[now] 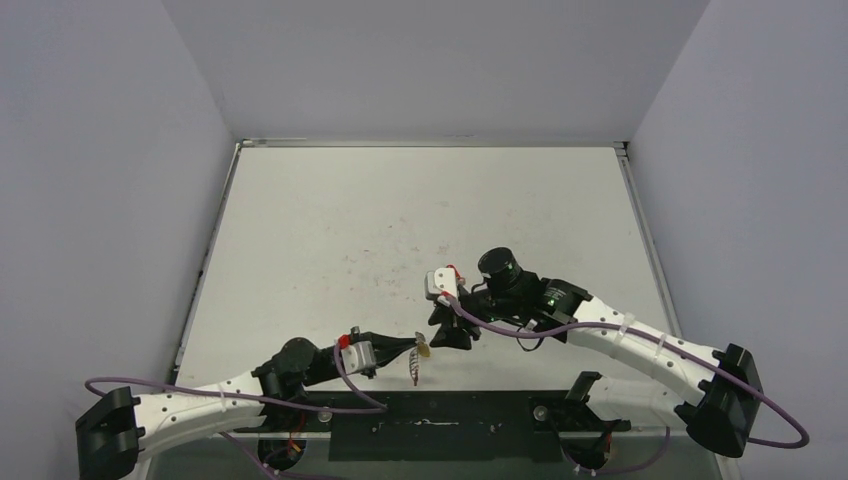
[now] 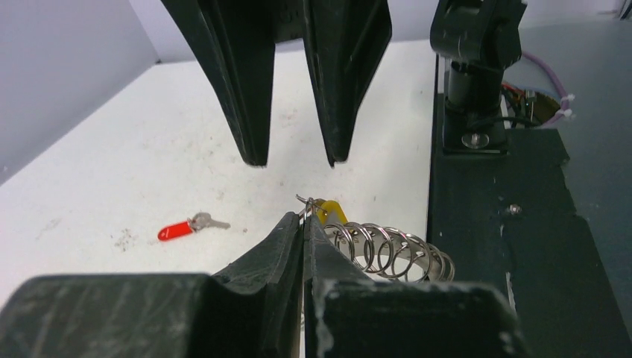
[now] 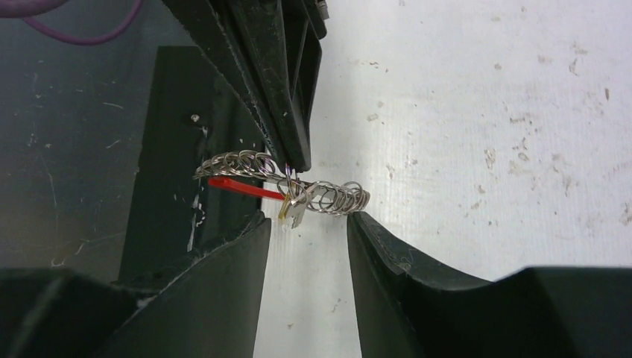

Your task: Put the keys on the keyring

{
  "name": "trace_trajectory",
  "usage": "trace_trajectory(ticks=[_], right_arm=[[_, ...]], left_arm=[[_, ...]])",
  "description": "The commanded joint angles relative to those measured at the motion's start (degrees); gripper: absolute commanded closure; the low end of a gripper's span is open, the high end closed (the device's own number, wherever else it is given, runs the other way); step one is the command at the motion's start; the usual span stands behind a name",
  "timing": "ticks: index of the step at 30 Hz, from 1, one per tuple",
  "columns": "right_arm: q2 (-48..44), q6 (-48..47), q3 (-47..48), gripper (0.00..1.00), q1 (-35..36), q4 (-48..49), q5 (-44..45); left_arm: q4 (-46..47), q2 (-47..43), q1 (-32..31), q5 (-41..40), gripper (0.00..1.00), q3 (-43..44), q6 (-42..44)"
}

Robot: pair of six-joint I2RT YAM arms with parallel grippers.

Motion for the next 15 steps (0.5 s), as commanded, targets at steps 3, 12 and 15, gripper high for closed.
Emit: trace_trajectory(ticks=[3, 12, 15], right_arm=[[-0.5, 0.9, -2.1, 0.56, 0.3, 8.7, -8.1], [3.1, 3.6, -3.2, 0.58, 0.4, 10.4, -5.6], [3.4, 5.0, -3.7, 0.62, 0.7, 13.1, -6.7]], left_arm=[[8.1, -2.7, -0.2, 0.9, 1.00, -0.4, 0.6], [7.4, -3.2, -0.2, 0.6, 1.00, -0.4, 0.6], [7.3, -3.1, -0.2, 0.5, 1.00, -0.4, 0.6]])
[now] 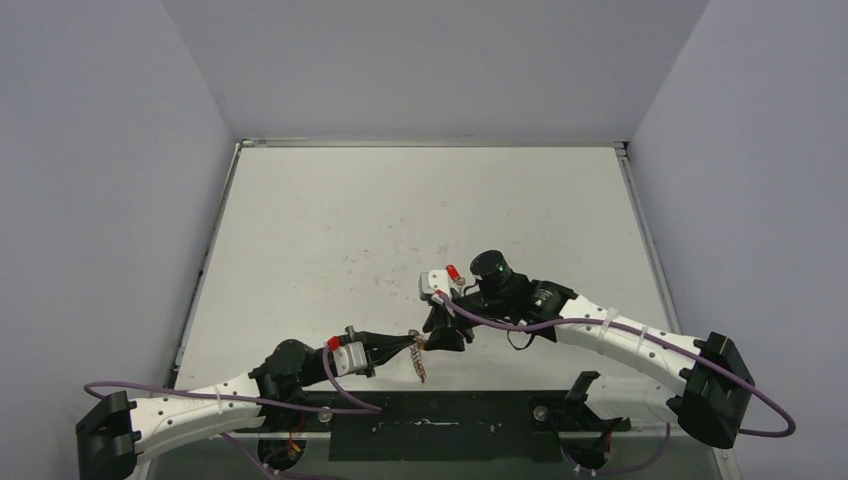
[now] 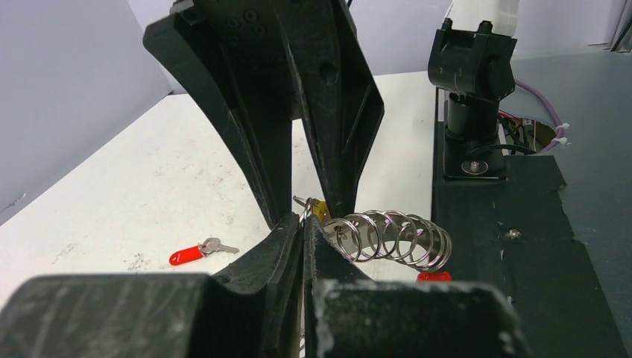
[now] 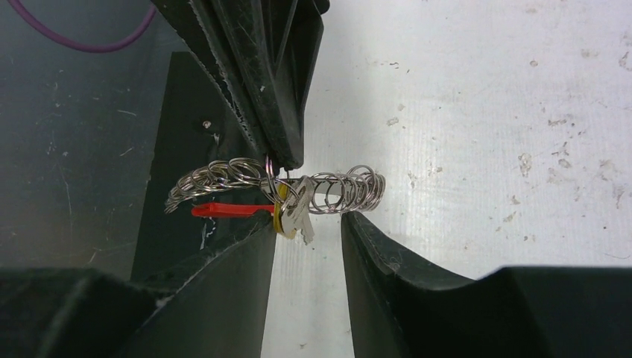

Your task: Put the keys on the keyring

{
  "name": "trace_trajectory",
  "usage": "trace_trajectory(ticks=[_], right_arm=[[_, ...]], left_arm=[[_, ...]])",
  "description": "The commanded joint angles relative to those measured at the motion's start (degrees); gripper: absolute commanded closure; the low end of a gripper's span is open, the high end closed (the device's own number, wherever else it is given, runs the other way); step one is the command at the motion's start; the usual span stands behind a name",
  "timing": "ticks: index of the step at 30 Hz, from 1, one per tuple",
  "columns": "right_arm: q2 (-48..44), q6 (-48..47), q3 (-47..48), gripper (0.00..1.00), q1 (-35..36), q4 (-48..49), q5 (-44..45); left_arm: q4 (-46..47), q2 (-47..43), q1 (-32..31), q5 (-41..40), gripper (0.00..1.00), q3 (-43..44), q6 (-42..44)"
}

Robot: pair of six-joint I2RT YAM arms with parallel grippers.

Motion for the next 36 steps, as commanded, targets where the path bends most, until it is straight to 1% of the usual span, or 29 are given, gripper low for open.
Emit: trace_trajectory(ticks=[1, 3, 6, 8, 9, 23, 30, 36], right_arm=[[0.6, 2.4, -0.9, 0.64, 0.5, 6.6, -2.3], [0.9, 2.0, -0.9, 0.73, 0.4, 5.9, -1.9], [1.4, 0.8, -0.9, 0.92, 0.4, 3.6, 0.0], [1.5, 0.5, -1.1, 0.99, 0.3, 2.9, 0.9], [1.4, 0.4, -1.2, 1.00, 0.3, 2.7, 1.1], [0.9, 1.1, -4.4, 1.00, 0.4, 2.6, 4.3], [1.4, 2.0, -6.0, 1.00, 1.3, 7.1, 3.5], [4.0, 2.0, -5.4, 1.00, 3.1, 7.5, 5.7]], left_arm=[[4.4, -0.2, -0.2, 0.0, 1.00, -0.4, 0.6], [4.4, -0.3, -0.2, 0.0, 1.00, -0.4, 0.6], [4.3, -0.4, -0.2, -0.2, 1.00, -0.4, 0.7], [4.1, -0.7, -0.2, -0.4, 1.00, -0.4, 0.7], [3.9, -0.9, -0.2, -0.4, 1.00, -0.4, 0.8], [3.0, -2.1, -0.2, -0.6, 1.00, -0.4, 0.8], [3.3, -1.4, -0.2, -0.5, 1.00, -0.4, 0.7], [2.7, -1.3, -0.2, -0.6, 1.00, -0.4, 0.5]])
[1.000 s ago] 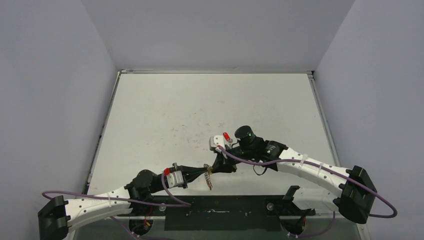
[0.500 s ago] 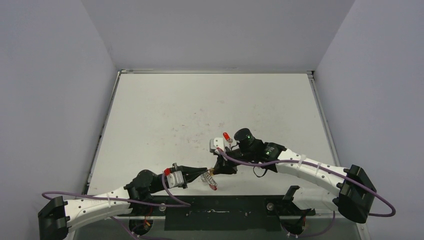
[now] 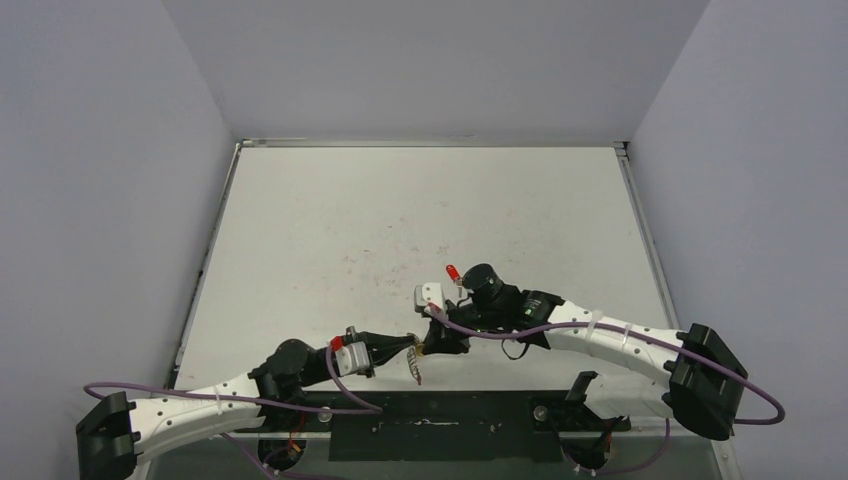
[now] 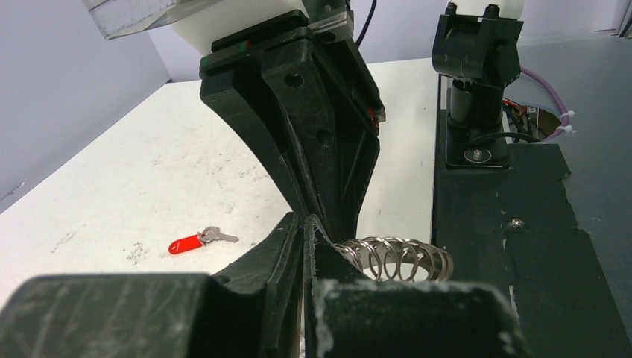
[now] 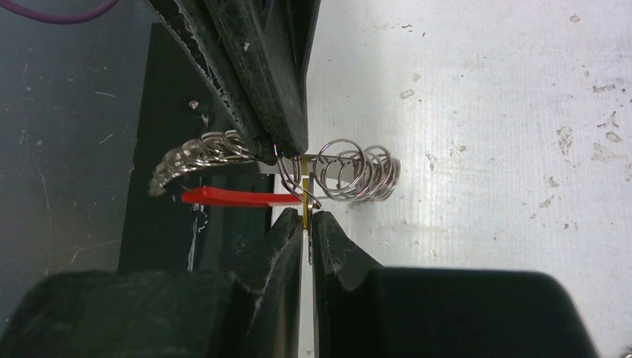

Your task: Put the keys on the keyring

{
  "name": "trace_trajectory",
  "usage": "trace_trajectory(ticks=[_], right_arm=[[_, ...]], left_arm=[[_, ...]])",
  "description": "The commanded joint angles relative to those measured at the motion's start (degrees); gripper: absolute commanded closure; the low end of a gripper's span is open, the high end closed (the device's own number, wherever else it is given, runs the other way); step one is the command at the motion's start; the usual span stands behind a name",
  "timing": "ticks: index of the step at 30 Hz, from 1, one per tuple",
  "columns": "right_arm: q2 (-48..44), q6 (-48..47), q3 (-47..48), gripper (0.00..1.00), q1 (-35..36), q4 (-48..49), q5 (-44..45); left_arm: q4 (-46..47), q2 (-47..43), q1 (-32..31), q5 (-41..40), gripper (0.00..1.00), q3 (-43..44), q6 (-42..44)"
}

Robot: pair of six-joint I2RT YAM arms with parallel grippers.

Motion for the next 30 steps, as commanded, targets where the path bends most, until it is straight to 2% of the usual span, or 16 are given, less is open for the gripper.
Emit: trace_trajectory(ticks=[1, 6, 12, 14, 17, 19, 25, 30], right_arm=[[1.5, 0.1, 0.1, 1.00, 1.3, 2.2, 2.9], [1.0, 0.9, 0.2, 0.99, 2.4, 4.0, 4.4], [-0.6, 1.2, -0.1, 0.91, 2.9, 4.6, 6.4], [-2.0, 1.3, -0.7, 0.83, 2.9, 4.8, 7.2], [-5.6, 1.4, -2.1, 0.63, 2.7, 5.7, 8.3], [-8.1, 1.4, -3.4, 0.58, 2.3, 6.9, 8.5], [-12.9, -0.4, -4.7, 0.61, 1.3, 8.7, 5.9], [-11.6, -0.5, -4.4, 0.61, 1.1, 12.0, 3.5]], left_arm=[[4.5, -0.4, -0.2, -0.1, 1.00, -0.4, 0.0], [4.4, -0.1, -0.2, 0.0, 1.00, -0.4, -0.2], [4.5, 0.0, -0.2, 0.1, 1.00, -0.4, -0.5], [4.5, -0.1, -0.2, 0.2, 1.00, -0.4, -0.7], [4.4, -0.2, -0.2, 0.2, 1.00, -0.4, -0.7], [4.4, -0.4, -0.2, 0.2, 1.00, -0.4, -0.7], [4.4, -0.3, -0.2, 0.5, 1.00, -0.4, -0.7], [4.4, -0.1, -0.2, 0.6, 1.00, -0.4, -0.6]])
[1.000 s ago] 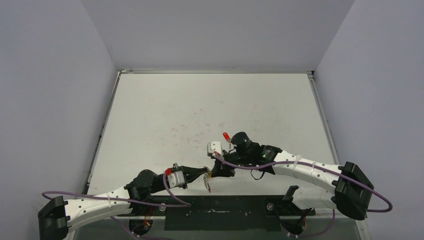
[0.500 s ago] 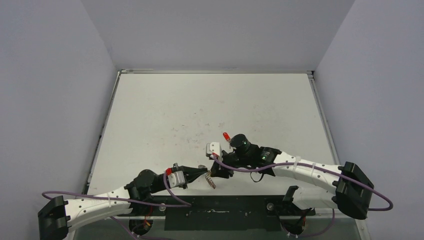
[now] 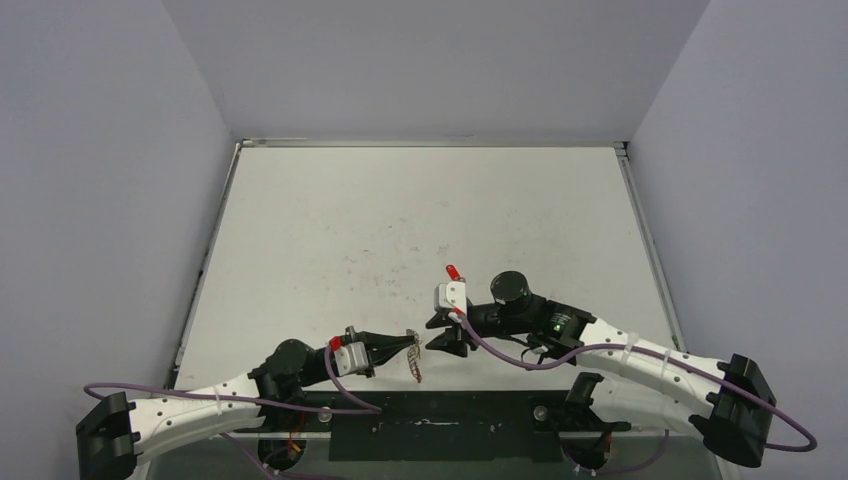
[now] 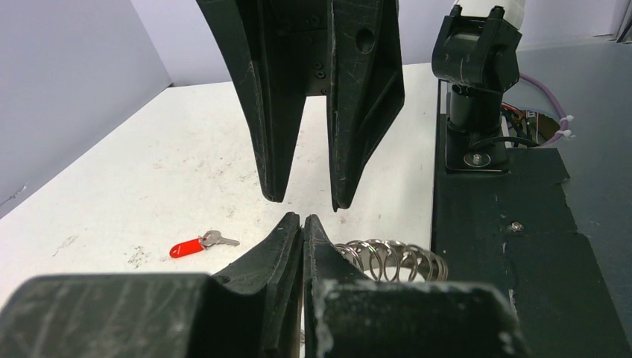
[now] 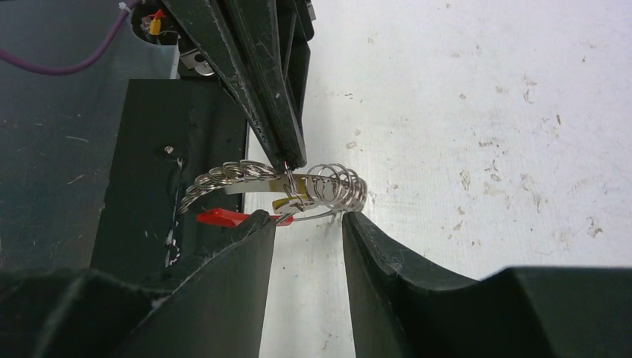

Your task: Put the keys on the keyring

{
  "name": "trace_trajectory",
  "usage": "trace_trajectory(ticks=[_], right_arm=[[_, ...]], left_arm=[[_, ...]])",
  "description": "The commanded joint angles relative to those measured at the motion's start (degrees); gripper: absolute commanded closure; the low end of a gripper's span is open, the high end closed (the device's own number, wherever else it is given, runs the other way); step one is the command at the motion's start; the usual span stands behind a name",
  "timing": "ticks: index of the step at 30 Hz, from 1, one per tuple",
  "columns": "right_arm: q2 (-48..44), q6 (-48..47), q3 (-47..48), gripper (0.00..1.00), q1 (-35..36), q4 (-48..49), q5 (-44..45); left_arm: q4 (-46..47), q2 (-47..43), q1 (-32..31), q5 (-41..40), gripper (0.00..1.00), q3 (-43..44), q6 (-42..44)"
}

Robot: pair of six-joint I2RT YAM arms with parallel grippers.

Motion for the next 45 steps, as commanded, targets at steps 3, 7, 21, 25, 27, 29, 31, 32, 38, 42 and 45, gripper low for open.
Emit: trace_trajectory(ticks=[3, 7, 21, 25, 27, 29, 31, 32, 38, 42, 45], right_arm=[[2.2, -0.7, 0.7, 0.61, -0.4, 6.8, -5.2], [3.4, 0.2, 0.7, 0.62, -0.3, 8.7, -6.1], [7.5, 1.7, 0.8, 0.73, -0.2, 12.5, -7.6], [8.0, 1.3, 0.9, 0.89, -0.2, 12.5, -7.8], [7.8, 1.1, 0.9, 1.00, -0.3, 12.1, -7.8], [7.3, 0.8, 1.2, 1.00, -0.3, 11.3, -7.2], [6.9, 0.1, 2.1, 1.00, -0.3, 8.9, -6.0], [6.9, -0.7, 3.0, 1.00, -0.2, 6.7, -5.2], [9.0, -8.1, 13.3, 1.00, -0.1, -17.4, 0.3], [12.5, -11.1, 21.1, 1.00, 0.5, -29.8, 2.7], [15.6, -11.1, 26.5, 1.00, 2.1, -36.5, 6.9]], left_arm=[[4.2, -0.2, -0.2, 0.7, 1.00, -0.4, -0.5], [4.2, -0.2, -0.2, 0.7, 1.00, -0.4, -0.5], [4.2, -0.2, -0.2, 0.9, 1.00, -0.4, -0.5], [4.1, -0.2, -0.2, 0.9, 1.00, -0.4, -0.4], [4.1, -0.4, -0.2, 0.9, 1.00, -0.4, -0.4], [3.9, -0.5, -0.2, 0.7, 1.00, -0.4, -0.4], [3.5, -0.6, -0.2, 0.4, 1.00, -0.4, -0.4], [3.2, -0.9, -0.2, 0.2, 1.00, -0.4, -0.3], [-4.6, -4.2, -0.2, -1.9, 0.83, 0.9, 0.4], [-13.8, -7.0, -0.2, -3.8, 0.82, 3.4, 1.7], [-19.6, -7.9, -0.2, -5.5, 0.81, 5.3, 2.4]])
